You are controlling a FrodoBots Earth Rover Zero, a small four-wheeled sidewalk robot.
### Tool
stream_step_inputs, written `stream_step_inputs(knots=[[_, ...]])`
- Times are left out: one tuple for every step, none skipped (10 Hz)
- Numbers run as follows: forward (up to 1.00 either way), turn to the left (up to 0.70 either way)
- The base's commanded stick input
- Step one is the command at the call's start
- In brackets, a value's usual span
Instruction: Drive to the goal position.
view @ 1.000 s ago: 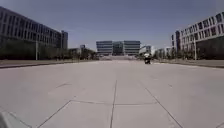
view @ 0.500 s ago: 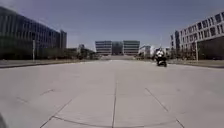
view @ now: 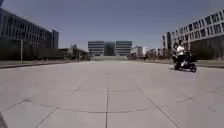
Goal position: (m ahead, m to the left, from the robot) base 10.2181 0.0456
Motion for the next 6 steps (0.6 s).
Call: stream_step_inputs(knots=[[1.0, 0.0], [1.0, 0.0], [1.0, 0.0], [1.0, 0.0], [1.0, 0.0], [1.0, 0.0]])
